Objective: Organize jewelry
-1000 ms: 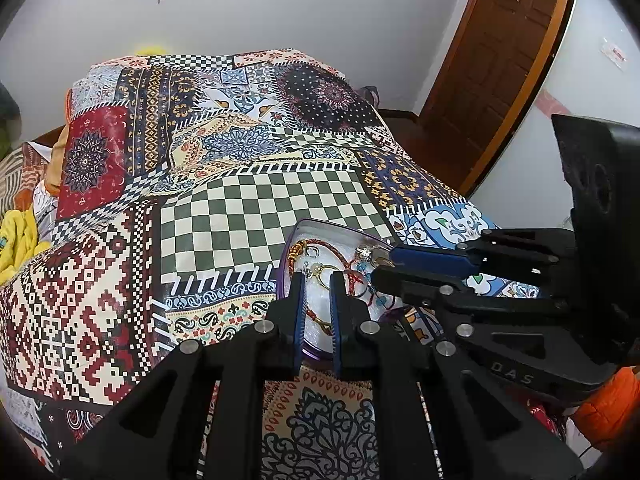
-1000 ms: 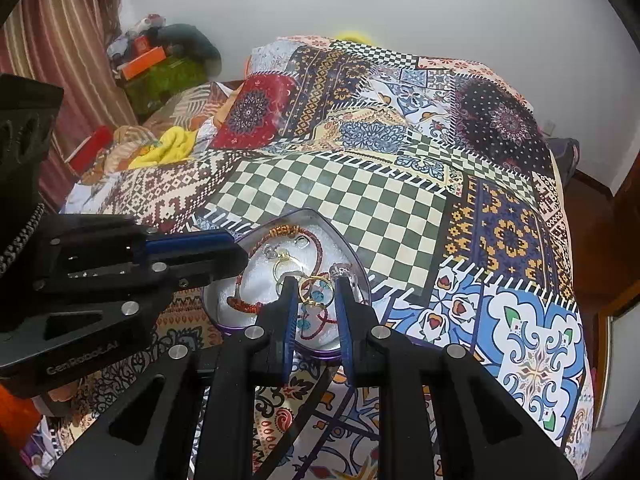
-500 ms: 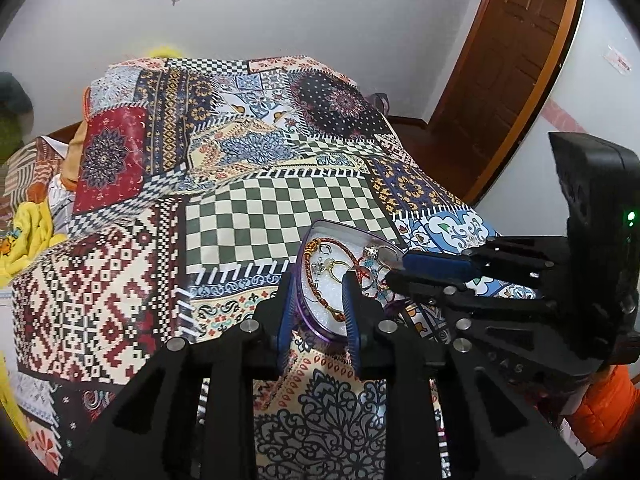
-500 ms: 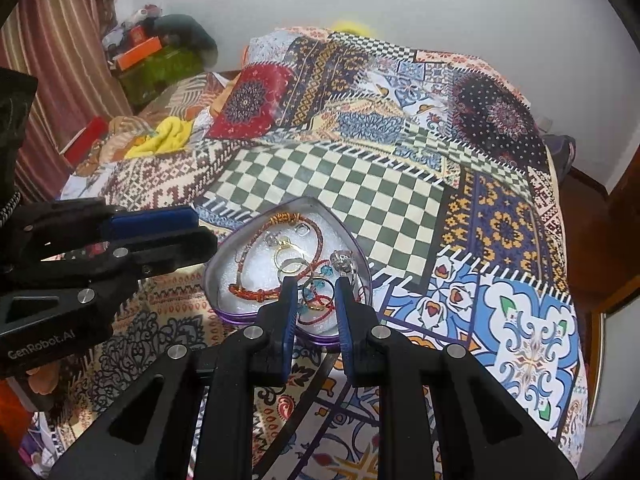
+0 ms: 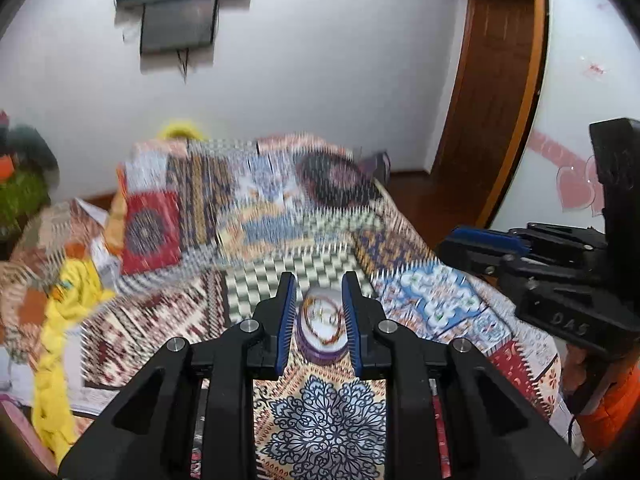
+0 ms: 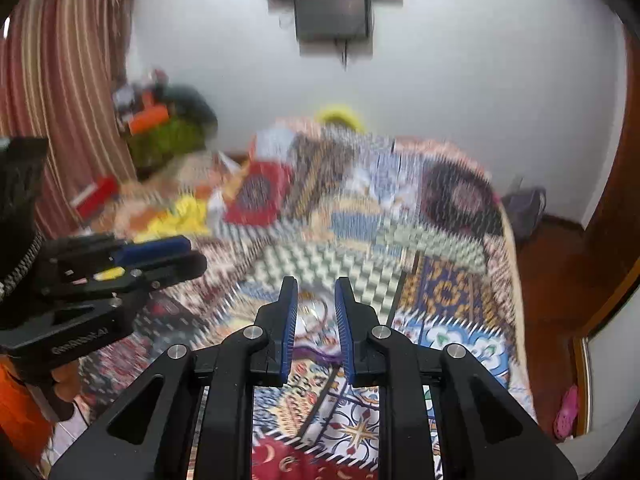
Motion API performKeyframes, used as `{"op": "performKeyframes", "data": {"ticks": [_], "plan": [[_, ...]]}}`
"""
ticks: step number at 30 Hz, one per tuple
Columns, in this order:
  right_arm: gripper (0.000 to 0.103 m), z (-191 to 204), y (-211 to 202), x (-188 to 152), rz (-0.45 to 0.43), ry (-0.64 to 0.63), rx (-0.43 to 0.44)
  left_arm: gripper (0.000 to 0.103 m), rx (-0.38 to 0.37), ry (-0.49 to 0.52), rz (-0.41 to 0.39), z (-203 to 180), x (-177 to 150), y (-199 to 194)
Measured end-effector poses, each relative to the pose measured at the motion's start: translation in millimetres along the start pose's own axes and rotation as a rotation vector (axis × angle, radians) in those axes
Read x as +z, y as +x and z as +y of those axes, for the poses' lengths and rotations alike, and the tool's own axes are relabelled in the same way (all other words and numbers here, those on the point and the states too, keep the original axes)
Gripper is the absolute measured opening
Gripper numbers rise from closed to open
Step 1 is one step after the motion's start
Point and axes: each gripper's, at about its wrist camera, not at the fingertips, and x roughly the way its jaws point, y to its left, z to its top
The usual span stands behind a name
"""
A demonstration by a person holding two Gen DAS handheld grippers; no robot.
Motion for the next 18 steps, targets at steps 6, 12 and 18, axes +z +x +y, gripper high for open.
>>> {"op": "performKeyframes", "data": {"ticks": [6,12,18], "plan": [[0.017,21,-83,12,-0.213,0.010,-0.012,0.022,0.034,0.029,-0.178,-19,14,-76],[0.017,46,-147,5,-0.384,-0.003,-0.048,0.041,0.082,0.052,-0.338,-39,8,-138],[0.057,62,-171,-8,-0.477,-0.001,-0.131,0.076,0.142,0.029,-0.427,-46,-3,-172]]}}
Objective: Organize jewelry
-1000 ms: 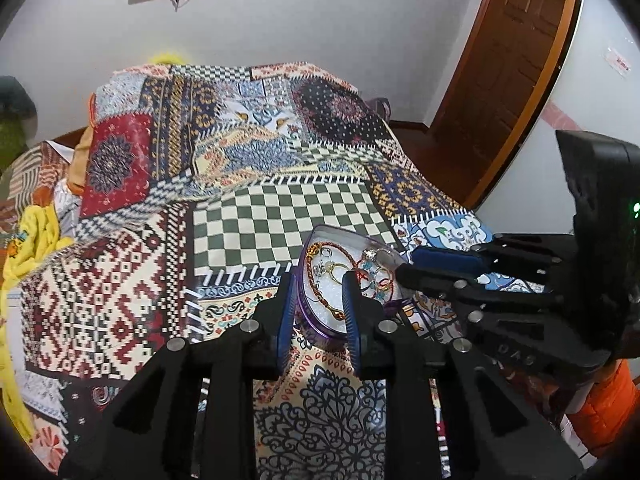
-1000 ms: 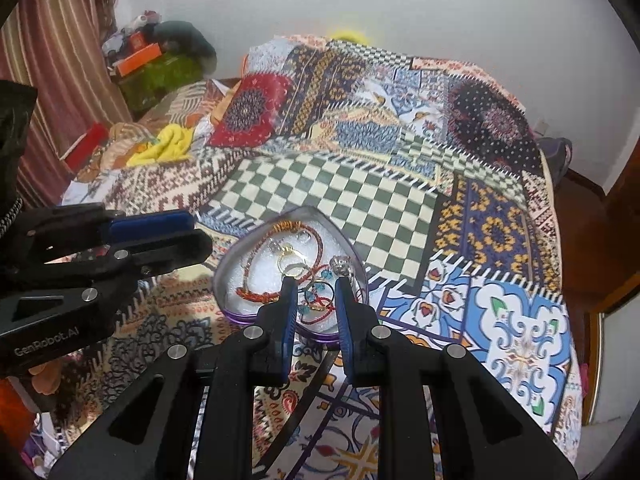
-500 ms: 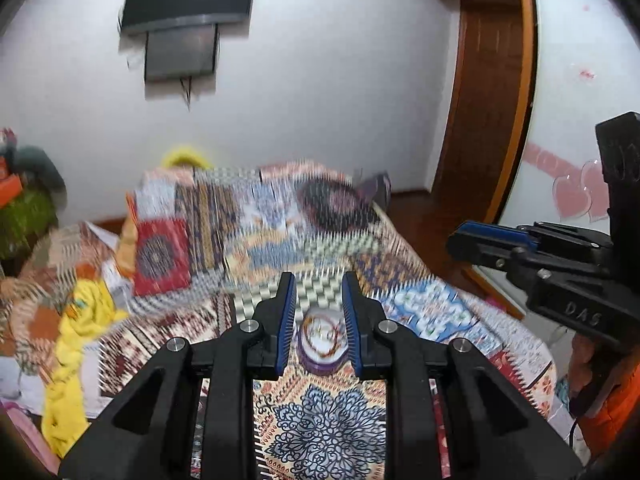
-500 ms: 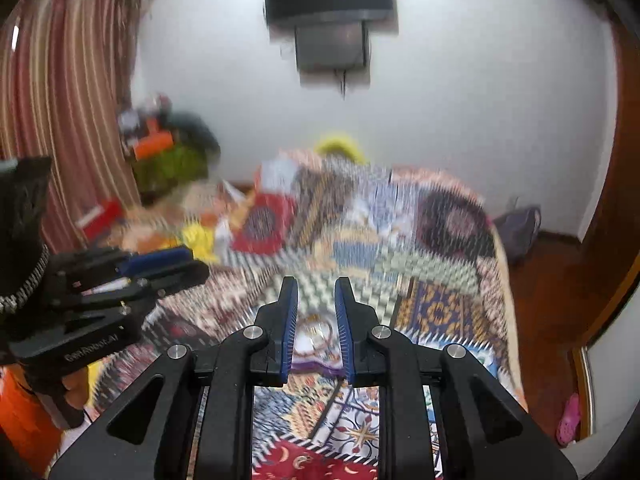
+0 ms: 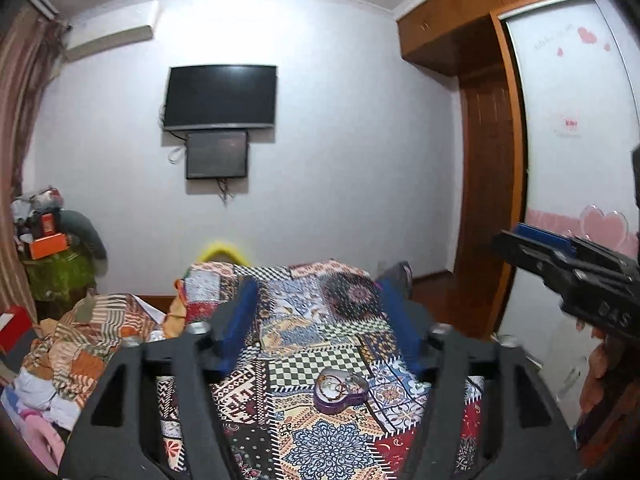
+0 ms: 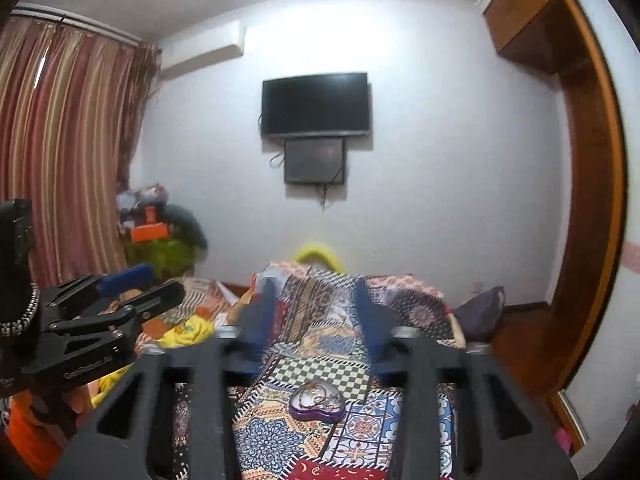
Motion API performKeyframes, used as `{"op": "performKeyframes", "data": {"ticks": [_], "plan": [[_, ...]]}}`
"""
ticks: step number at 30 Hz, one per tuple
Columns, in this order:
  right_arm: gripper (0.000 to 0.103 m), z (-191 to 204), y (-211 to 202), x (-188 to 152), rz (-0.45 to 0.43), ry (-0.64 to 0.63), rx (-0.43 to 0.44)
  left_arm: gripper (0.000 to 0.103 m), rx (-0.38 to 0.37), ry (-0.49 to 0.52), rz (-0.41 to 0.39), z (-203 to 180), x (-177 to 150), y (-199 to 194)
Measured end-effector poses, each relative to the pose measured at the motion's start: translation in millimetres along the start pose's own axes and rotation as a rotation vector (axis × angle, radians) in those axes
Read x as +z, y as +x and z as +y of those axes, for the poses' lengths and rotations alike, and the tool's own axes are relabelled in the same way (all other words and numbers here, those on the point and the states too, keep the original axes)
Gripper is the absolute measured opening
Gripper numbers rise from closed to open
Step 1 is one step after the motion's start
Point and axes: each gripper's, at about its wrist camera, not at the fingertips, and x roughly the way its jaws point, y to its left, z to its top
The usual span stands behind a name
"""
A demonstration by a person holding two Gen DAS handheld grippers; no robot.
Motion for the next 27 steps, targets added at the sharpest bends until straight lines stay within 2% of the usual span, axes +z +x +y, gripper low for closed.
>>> {"op": "performKeyframes", "data": {"ticks": [1,3,9,27], "plan": [[0.062,0,-2,-2,-0.014,0.008,-0.014,0.086,0.011,-0.012,-0.012,1,-1,-4],[0.074,0,-4,-4,-0.030,0.019,-0.038,0.094,0.023,-0.025,-0.023,3,-3,-9],[0.095,4,-8,-7,-0.031,0.032,-0.087,0.096,0.054,-0.030,0.005,3,-12,-10],[0.096,3,-22,-15,0.015,0.024,-0.098,0.096,0.050,-0.019,0.029,-2,-17,-14]]}}
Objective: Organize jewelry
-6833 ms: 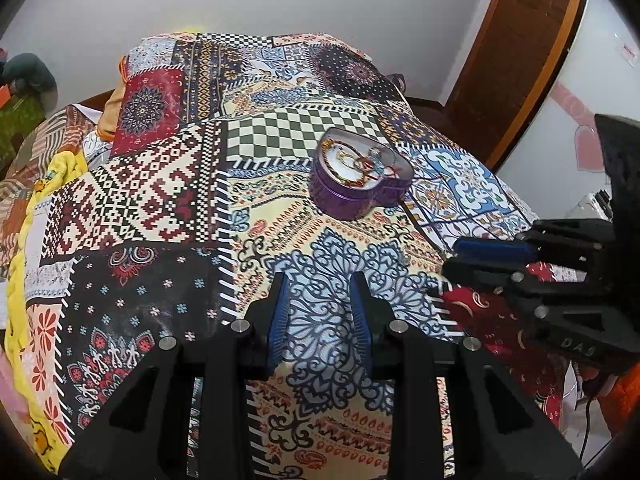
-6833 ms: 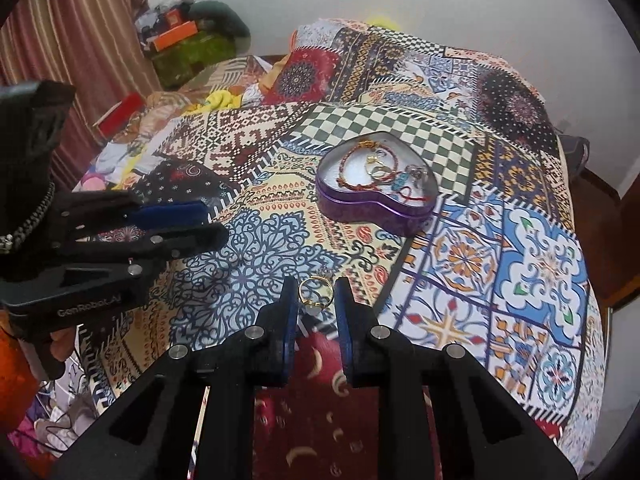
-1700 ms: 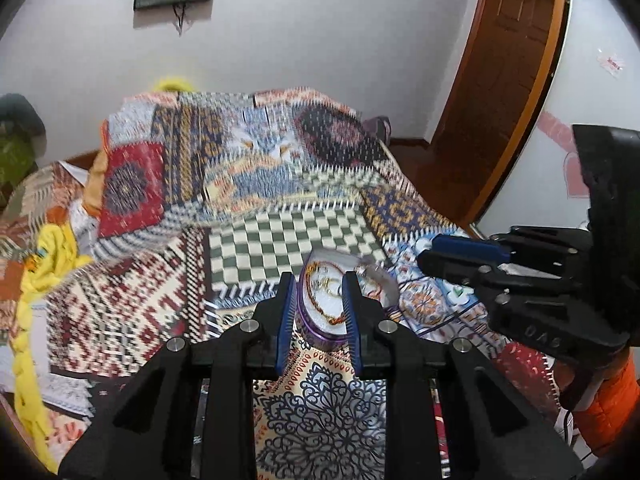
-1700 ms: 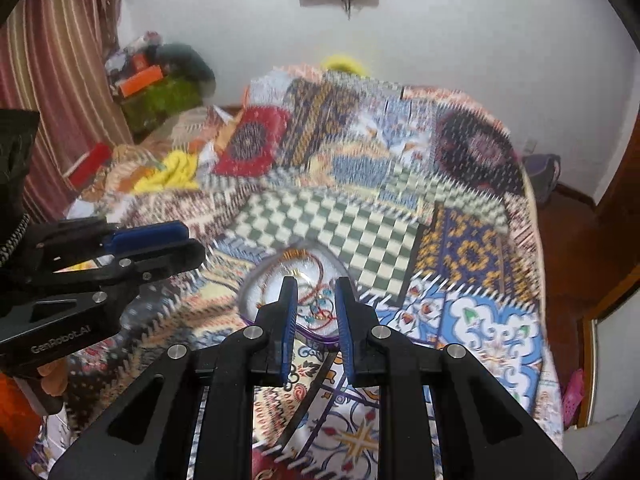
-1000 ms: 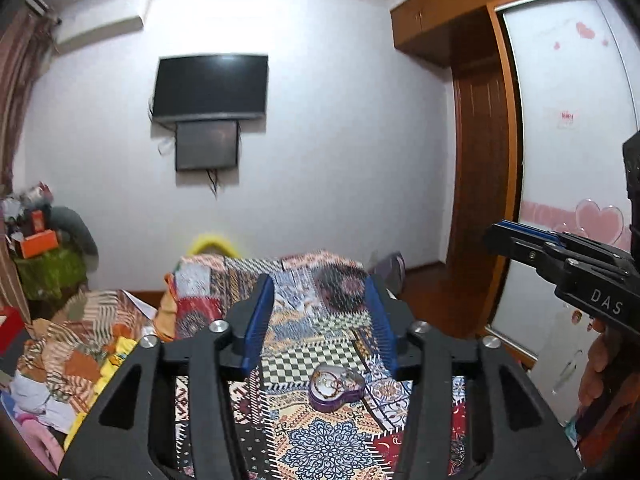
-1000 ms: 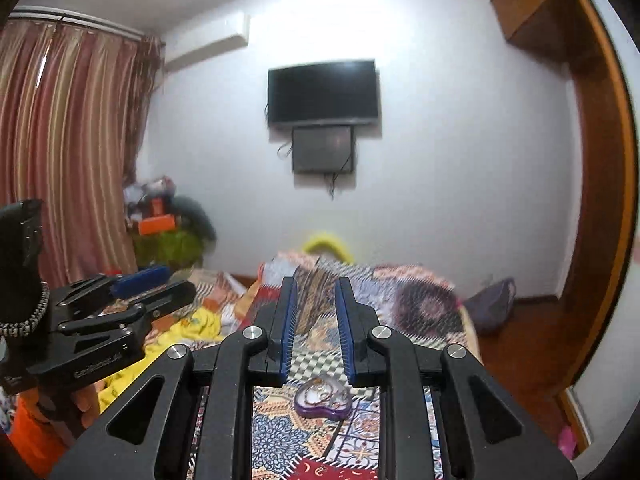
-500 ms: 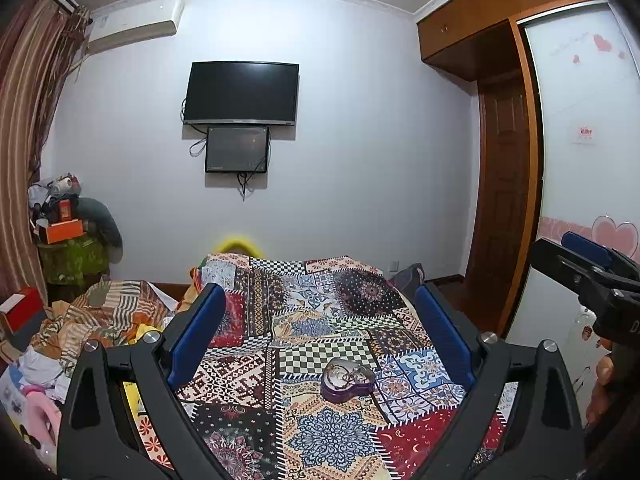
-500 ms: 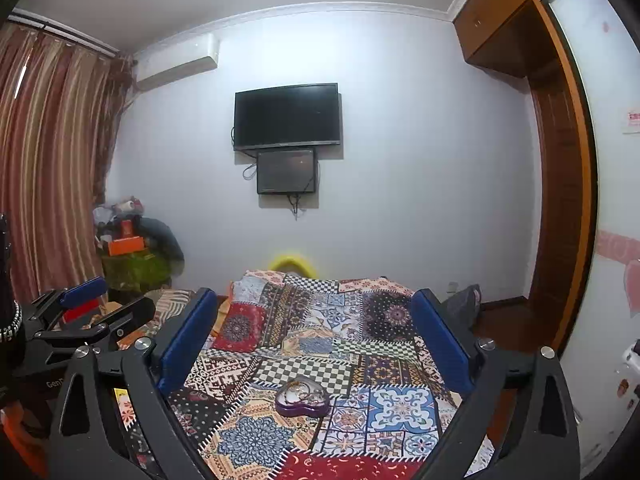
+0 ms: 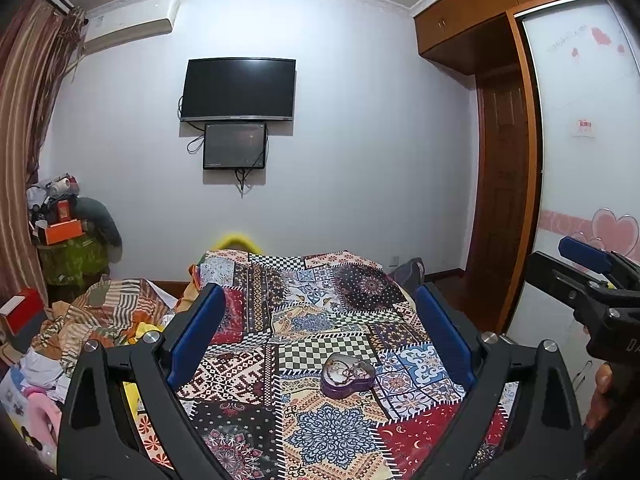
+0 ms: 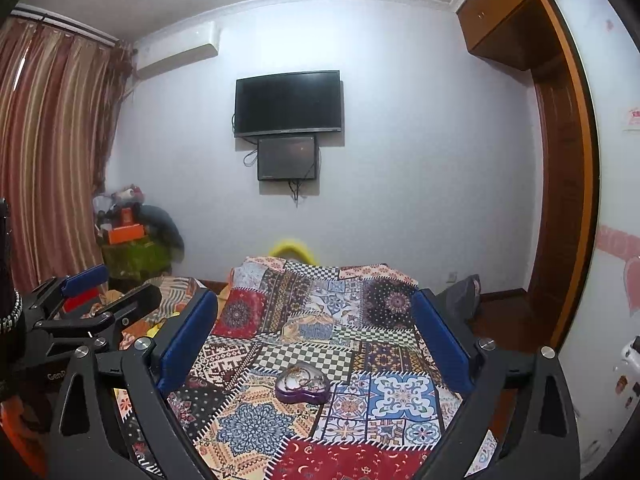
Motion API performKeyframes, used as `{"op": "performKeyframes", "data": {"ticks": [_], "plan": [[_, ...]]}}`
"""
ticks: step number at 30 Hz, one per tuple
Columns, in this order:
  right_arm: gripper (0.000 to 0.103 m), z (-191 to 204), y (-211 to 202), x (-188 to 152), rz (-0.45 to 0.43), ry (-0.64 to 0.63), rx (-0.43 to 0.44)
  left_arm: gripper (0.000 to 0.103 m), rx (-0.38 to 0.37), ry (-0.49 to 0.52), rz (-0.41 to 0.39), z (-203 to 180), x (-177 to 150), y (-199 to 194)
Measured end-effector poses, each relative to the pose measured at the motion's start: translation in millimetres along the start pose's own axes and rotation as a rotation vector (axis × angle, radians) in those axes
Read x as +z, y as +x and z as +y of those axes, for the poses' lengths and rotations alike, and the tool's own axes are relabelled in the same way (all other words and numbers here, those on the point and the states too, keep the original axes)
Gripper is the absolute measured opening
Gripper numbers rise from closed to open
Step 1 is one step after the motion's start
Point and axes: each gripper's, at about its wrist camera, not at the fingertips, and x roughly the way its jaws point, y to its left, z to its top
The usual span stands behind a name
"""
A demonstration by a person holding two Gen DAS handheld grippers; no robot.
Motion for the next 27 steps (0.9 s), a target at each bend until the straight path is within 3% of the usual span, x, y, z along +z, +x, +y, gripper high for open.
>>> {"op": "performKeyframes", "data": {"ticks": [27], "plan": [[0.096,-2.5,2.3,0.5,0.035,-0.009,-0.022,0.101,-0.003,-0.019,0.009,0.1,-3.5,5.9]]}}
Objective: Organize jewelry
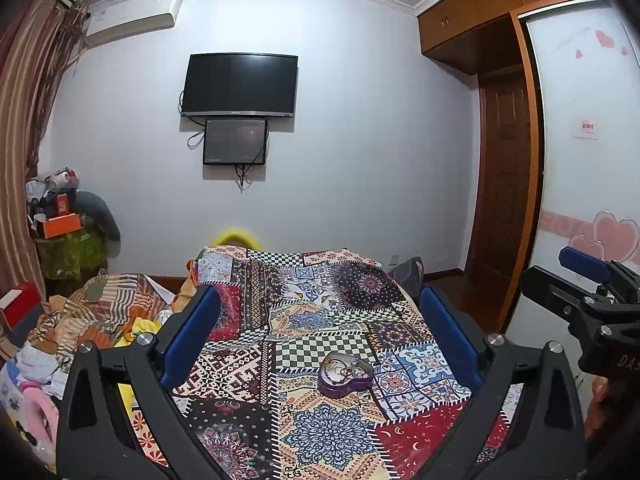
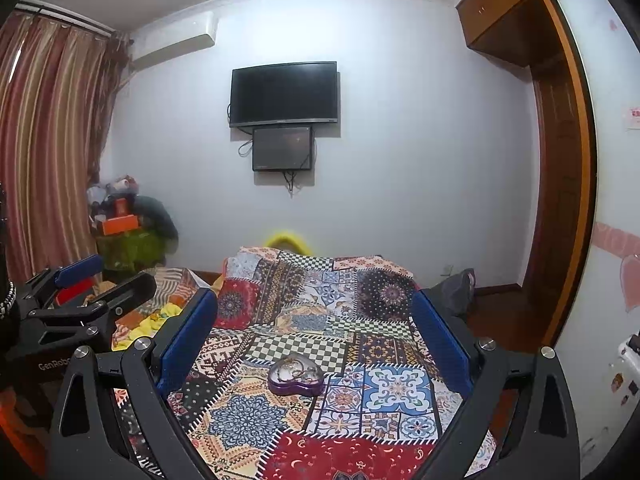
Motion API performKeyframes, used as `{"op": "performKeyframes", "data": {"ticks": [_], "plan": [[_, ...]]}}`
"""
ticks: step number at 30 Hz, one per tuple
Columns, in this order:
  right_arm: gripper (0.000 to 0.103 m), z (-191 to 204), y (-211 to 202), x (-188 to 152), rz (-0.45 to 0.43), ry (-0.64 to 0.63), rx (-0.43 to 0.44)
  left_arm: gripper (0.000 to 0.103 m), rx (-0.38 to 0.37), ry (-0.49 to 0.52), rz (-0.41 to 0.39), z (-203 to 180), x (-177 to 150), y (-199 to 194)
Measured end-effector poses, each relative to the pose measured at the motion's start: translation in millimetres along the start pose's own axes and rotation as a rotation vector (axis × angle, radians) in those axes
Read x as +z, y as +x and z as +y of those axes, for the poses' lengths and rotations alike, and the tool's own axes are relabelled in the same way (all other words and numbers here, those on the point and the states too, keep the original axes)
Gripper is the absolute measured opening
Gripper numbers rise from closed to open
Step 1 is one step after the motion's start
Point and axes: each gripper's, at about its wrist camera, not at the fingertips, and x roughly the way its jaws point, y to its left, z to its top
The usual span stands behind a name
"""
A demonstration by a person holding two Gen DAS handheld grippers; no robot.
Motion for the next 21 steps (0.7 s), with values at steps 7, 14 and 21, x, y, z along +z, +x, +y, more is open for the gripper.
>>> {"op": "performKeyframes", "data": {"ticks": [7,14,21], "plan": [[0.096,0.3,-1.4,0.6,-0.002,0.000,-0.004,0.101,-0.026,-0.021,0.010,3.8,0.9,0.3],[0.097,-2.3,-0.7,1.6,-0.005,0.005,-0.011,0.101,-0.036,-0.024,0.011,4.4,0.4,-0.1],[0.097,-9.5,0.2,1.8,-0.013,0.034,-0.019,0.101,-0.045,-0.024,0.013,5.1,-0.9,2.2]]}}
